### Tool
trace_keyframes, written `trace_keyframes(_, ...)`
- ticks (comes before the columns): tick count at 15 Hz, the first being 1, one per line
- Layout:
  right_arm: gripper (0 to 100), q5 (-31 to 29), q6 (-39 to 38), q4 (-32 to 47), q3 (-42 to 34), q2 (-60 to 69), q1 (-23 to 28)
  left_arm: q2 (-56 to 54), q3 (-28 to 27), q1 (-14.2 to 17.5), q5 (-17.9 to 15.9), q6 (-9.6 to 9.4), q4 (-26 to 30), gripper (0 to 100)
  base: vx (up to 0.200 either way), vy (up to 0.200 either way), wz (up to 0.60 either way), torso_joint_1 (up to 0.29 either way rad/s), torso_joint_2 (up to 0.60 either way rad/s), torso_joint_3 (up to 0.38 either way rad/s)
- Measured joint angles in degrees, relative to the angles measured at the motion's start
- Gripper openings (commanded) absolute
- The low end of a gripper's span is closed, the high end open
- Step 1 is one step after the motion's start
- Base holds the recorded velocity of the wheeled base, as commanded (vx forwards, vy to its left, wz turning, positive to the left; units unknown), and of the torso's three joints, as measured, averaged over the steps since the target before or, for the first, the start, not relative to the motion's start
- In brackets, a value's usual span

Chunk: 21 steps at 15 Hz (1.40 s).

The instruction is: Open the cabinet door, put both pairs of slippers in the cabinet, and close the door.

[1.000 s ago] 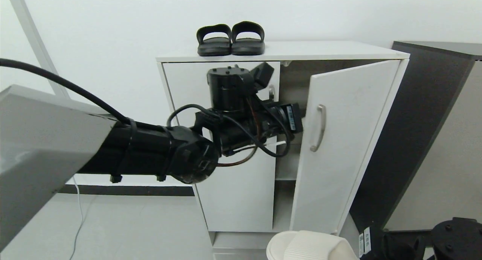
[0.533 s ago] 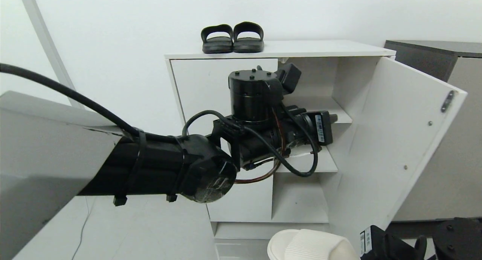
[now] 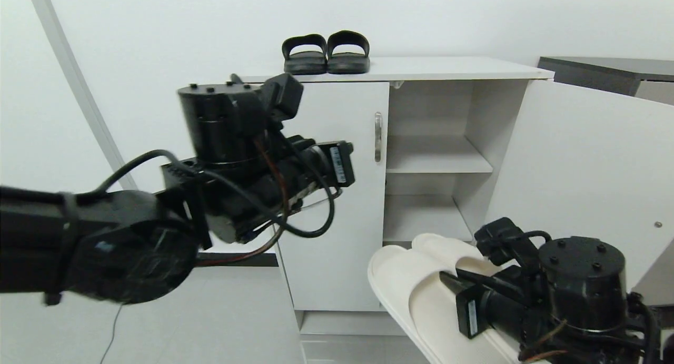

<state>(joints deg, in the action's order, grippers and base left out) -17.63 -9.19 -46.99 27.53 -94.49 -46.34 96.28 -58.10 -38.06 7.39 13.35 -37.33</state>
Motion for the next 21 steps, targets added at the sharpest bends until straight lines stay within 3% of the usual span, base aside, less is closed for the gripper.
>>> trace_keyframes(4,0,-12.58,-2.96,-0.05,8.77,-7.19,1.90,-18.31,18.63,5.77,8.09,-8.27,-0.02,0,0.000,0.000,0.00,0.000,0.00,0.000)
trace_keyframes(6,0,-16.34,-3.07,-0.07,10.92,-9.97,3.67,-28.54,26.16,11.91,11.25,-10.89,0.57,0,0.000,0.000,0.00,0.000,0.00,0.000)
trace_keyframes(11,0,-18.33,-3.04,-0.18,12.24,-13.59,5.66,-52.16,42.47,33.85,13.28,-12.40,4.86,0,0.000,0.000,0.00,0.000,0.00,0.000)
trace_keyframes(13,0,-18.40,-3.10,-0.18,12.21,-14.03,5.72,-62.46,46.95,39.40,13.14,-12.48,11.74,0,0.000,0.000,0.00,0.000,0.00,0.000)
trace_keyframes(15,0,-18.53,-3.10,-0.22,12.11,-14.19,5.71,-73.28,49.84,42.55,12.95,-12.56,22.97,0,0.000,0.000,0.00,0.000,0.00,0.000)
trace_keyframes(17,0,-18.64,-3.10,-0.51,11.75,-14.30,5.61,-82.51,51.58,44.20,11.63,-12.40,32.38,0,0.000,0.000,0.00,0.000,0.00,0.000)
trace_keyframes(18,0,-18.71,-3.12,-0.95,11.61,-14.30,5.57,-85.52,52.98,44.69,9.33,-12.40,33.56,0,0.000,0.000,0.00,0.000,0.00,0.000)
trace_keyframes(21,0,-18.69,-3.12,-0.88,11.31,-14.34,5.55,-89.89,57.16,45.30,-3.10,-14.63,38.08,0,0.000,0.000,0.00,0.000,0.00,0.000)
